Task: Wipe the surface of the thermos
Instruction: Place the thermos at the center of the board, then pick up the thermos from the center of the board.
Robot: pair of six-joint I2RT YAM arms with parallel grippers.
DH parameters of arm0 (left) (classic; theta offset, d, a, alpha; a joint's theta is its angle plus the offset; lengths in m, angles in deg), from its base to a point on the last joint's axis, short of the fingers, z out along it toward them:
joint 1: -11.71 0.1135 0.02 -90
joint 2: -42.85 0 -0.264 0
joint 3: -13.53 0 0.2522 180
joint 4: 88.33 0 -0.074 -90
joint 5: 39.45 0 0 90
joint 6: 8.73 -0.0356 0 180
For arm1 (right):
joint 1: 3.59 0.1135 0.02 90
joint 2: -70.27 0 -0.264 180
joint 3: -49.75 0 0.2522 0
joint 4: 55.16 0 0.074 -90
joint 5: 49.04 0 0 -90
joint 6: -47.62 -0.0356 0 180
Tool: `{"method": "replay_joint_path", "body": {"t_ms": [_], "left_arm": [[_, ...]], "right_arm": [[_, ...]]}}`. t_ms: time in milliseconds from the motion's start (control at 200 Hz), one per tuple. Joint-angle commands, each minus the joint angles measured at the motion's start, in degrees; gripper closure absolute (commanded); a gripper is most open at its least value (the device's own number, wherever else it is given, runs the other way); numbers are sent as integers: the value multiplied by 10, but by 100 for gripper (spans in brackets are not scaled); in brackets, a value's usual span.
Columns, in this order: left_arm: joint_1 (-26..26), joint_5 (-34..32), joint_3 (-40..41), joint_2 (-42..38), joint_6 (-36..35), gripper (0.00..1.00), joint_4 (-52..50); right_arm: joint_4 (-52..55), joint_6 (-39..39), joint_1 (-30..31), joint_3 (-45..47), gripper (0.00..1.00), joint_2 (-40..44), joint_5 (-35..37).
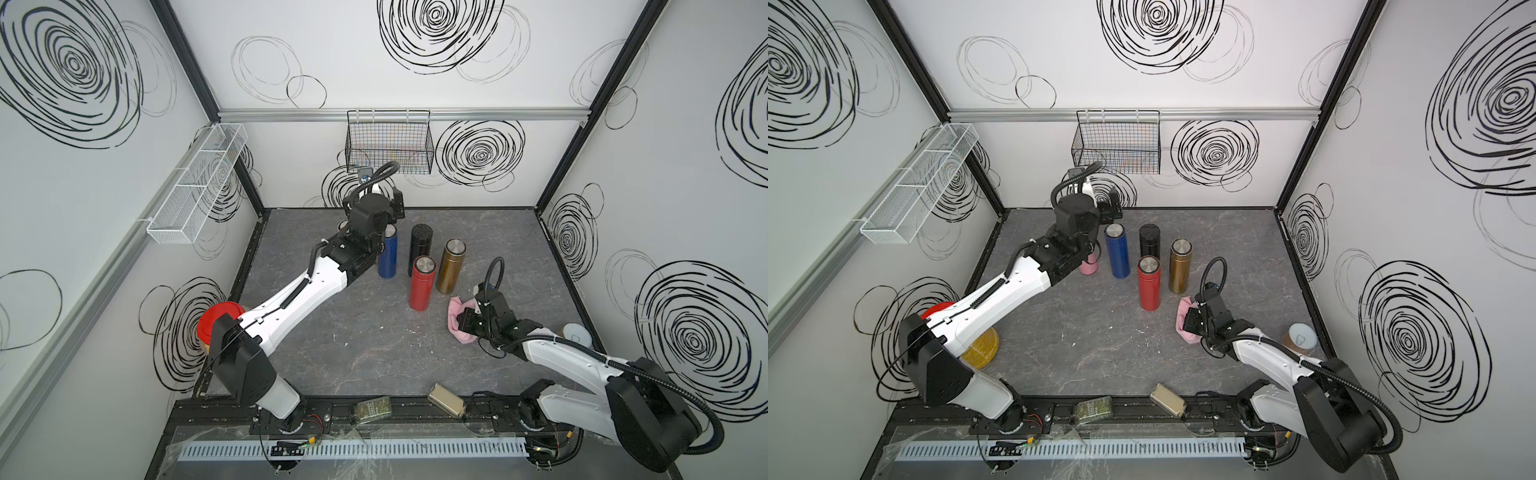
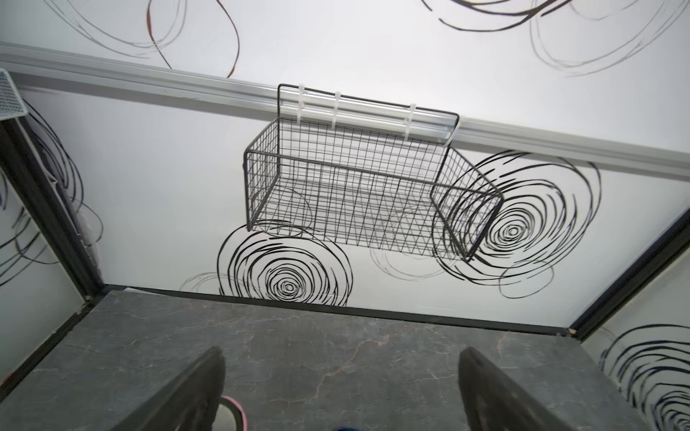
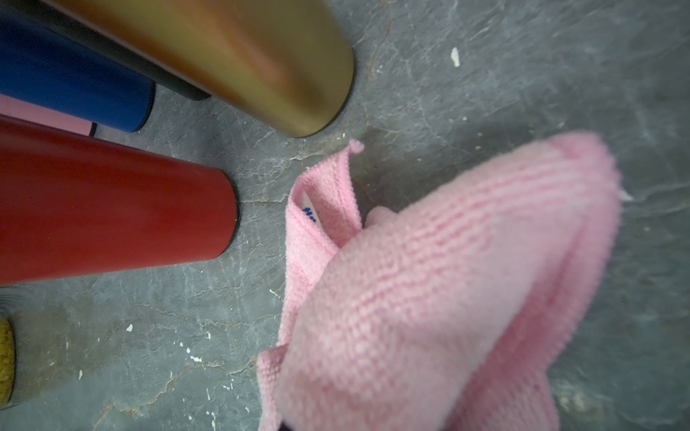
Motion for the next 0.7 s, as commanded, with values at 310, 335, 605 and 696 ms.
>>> {"method": "replay_joint_path", "body": {"t_ms": [310, 335, 605, 696], "left_arm": [[21, 75, -43, 87, 69, 1, -114], [22, 80, -39, 89, 70, 1, -106], [30, 95, -28, 119, 73, 7, -89], [32, 101, -28, 128, 75, 8, -89]], "right_arm": [[-12, -6, -4, -5, 100, -5, -12], [-12, -5, -4, -4, 100, -4, -12], [-4, -4, -9, -7, 100, -2, -10], [-4, -3, -10, -7, 100, -3, -11]]}}
